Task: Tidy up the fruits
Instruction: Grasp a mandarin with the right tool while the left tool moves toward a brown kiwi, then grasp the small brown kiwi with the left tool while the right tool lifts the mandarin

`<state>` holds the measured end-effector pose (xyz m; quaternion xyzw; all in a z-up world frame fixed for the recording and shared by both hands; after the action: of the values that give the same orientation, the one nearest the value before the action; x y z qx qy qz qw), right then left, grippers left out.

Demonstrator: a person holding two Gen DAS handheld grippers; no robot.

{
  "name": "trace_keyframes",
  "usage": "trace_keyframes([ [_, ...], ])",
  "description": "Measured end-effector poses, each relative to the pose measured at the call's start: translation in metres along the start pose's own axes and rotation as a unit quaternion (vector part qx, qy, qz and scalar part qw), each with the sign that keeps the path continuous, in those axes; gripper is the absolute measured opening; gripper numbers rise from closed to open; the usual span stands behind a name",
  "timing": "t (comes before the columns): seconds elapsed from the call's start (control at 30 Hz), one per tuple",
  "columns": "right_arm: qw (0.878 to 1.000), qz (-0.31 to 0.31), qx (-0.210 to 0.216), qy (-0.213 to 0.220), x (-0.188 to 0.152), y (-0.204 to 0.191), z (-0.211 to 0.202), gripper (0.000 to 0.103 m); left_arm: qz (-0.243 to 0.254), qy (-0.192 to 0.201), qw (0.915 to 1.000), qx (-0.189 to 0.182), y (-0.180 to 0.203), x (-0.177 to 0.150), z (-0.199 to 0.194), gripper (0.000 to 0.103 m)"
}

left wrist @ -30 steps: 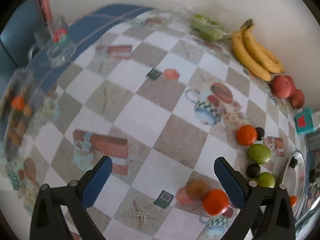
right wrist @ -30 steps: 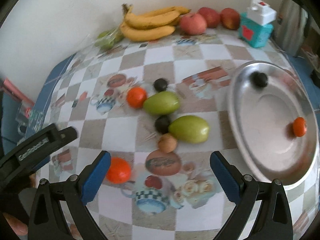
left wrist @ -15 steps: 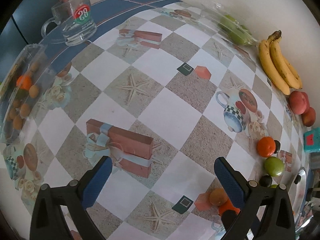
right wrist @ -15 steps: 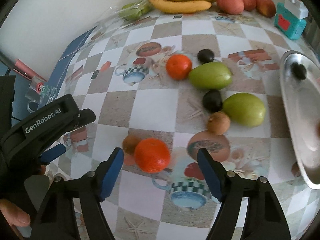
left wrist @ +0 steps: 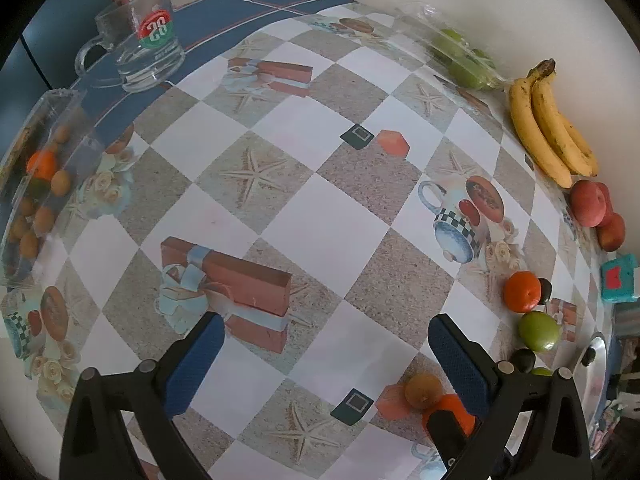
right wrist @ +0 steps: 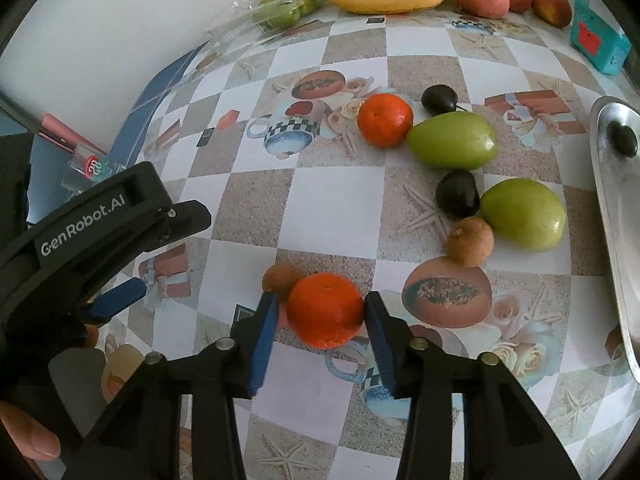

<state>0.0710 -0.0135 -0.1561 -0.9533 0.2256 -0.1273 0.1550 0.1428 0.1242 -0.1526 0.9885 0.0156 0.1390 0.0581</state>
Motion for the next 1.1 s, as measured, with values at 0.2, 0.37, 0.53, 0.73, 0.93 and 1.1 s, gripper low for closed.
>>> trace_keyframes([
  [0.2,1.000,0.004,0.010,-0.002,0.000,0.001,-0.002,0.041,0.007,-0.001,1.0000,-0.003,0.006,0.000,0.000,0.103],
  [0.37,1.000,0.012,0.012,0.005,0.003,0.006,-0.008,0.041,0.009,-0.004,0.9999,-0.013,0.011,-0.001,0.001,0.103],
  [0.53,0.999,0.031,0.000,0.016,0.009,0.021,-0.016,0.041,0.023,-0.010,0.9995,-0.021,0.021,-0.003,0.003,0.103],
  [0.73,0.998,0.052,-0.010,0.038,0.017,0.036,-0.033,0.041,0.041,-0.029,0.9976,-0.048,0.039,-0.010,0.008,0.100],
  [0.93,0.995,0.079,-0.018,0.059,0.025,0.055,-0.052,0.041,0.054,-0.043,0.9954,-0.067,0.053,-0.016,0.012,0.085],
  [1.1,0.993,0.099,-0.008,0.069,0.028,0.063,-0.061,0.041,0.072,-0.058,0.9927,-0.077,0.066,-0.023,0.016,0.072],
])
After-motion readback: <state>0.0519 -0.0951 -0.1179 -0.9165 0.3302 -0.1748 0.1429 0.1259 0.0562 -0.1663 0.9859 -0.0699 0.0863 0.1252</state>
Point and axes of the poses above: each gripper's, at about its wrist camera, not at the fingertips, and z roughly the way its jaws point, y to its right, x to its top, the point moved 9 cm from there along z, roughly the way its jaws point, and after that the axes turned 9 degrees about z, right-handed, at the moved point
